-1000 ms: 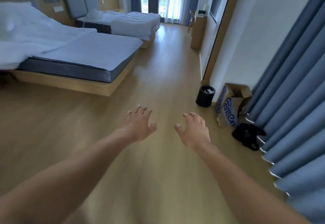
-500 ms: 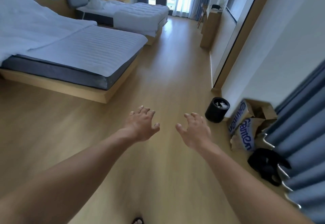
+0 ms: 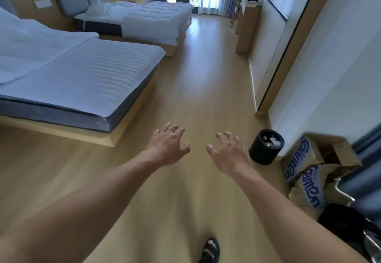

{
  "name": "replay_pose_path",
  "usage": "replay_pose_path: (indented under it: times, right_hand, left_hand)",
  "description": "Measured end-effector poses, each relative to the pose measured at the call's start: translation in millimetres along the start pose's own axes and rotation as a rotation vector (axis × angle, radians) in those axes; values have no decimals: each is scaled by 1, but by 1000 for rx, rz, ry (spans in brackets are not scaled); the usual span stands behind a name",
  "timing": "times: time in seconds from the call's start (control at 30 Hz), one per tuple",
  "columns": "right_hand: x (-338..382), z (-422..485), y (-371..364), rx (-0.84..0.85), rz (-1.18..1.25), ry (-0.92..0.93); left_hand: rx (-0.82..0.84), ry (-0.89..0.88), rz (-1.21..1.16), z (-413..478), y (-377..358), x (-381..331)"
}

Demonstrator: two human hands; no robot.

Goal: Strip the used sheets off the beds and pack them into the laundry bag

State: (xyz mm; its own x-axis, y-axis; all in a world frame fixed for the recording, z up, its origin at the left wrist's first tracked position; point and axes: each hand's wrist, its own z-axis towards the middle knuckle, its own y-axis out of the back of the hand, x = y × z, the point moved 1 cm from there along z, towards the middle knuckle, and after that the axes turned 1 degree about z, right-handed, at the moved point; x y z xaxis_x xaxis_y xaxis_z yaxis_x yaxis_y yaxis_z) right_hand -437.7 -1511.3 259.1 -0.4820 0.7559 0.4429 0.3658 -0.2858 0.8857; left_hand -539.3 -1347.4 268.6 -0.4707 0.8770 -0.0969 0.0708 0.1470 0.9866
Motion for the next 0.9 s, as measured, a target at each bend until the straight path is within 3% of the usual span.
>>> replay_pose_path:
  times: [0.23, 0.5, 0.9]
  right_hand:
    - [7, 170, 52, -20, -10, 96]
    - [25, 357, 54, 24, -54, 146]
    - [58, 634, 87, 21, -54, 76]
  left_hand:
    - [-64, 44, -2, 152, 48, 15]
    - [-40, 65, -49, 327, 56, 60]
    - [-13, 15, -53, 604, 104, 126]
